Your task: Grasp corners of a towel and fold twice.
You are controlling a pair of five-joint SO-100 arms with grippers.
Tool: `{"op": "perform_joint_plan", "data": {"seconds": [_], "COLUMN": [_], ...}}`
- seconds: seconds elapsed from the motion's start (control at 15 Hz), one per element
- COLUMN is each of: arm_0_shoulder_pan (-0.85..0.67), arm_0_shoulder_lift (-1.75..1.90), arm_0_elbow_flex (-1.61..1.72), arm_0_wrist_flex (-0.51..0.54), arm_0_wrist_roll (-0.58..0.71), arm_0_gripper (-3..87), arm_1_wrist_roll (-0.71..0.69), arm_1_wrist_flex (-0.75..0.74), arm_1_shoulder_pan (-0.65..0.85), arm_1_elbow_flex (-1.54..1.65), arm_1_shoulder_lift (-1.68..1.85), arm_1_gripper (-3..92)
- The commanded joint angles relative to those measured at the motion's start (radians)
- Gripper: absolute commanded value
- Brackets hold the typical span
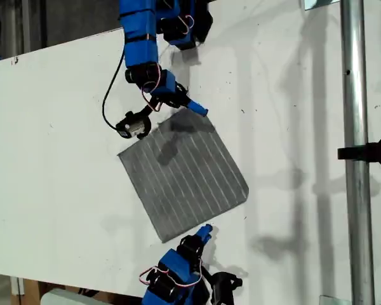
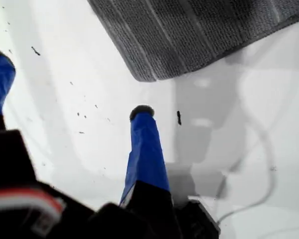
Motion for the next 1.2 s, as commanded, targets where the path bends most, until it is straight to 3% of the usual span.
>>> {"op": "perform_joint_plan", "data": {"seconds": [0.0,0.27,0.6,0.73,0.87,1.13], "arm_0_shoulder_pan": [-0.003,0.000,-0.002,-0.002,0.000,-0.041], "arm_0_shoulder_lift": [0.009,0.003,-0.005,-0.008,-0.025,-0.183], "arm_0_elbow_flex": [-0.078,-0.084,-0.094,-0.098,-0.101,-0.229], "arm_0_wrist_flex": [-0.020,-0.002,0.000,0.003,0.005,0.011], "arm_0_wrist_roll": [0.020,0.008,0.002,-0.002,-0.021,0.018], "arm_0_gripper": [12.8,11.9,11.4,10.9,10.6,10.9], "arm_1_wrist_roll": [-0.061,-0.133,-0.170,-0.181,-0.175,-0.175], "arm_1_wrist_flex": [-0.087,-0.233,-0.311,-0.314,-0.314,-0.311], "arm_1_shoulder_pan": [0.032,0.083,0.101,0.114,0.118,0.101], "arm_1_elbow_flex": [-0.035,-0.032,-0.032,-0.038,-0.052,-0.089], "arm_1_shoulder_lift": [-0.109,-0.293,-0.456,-0.463,-0.476,-0.503], "arm_1_gripper": [47.7,46.1,42.8,33.3,6.7,0.8]}}
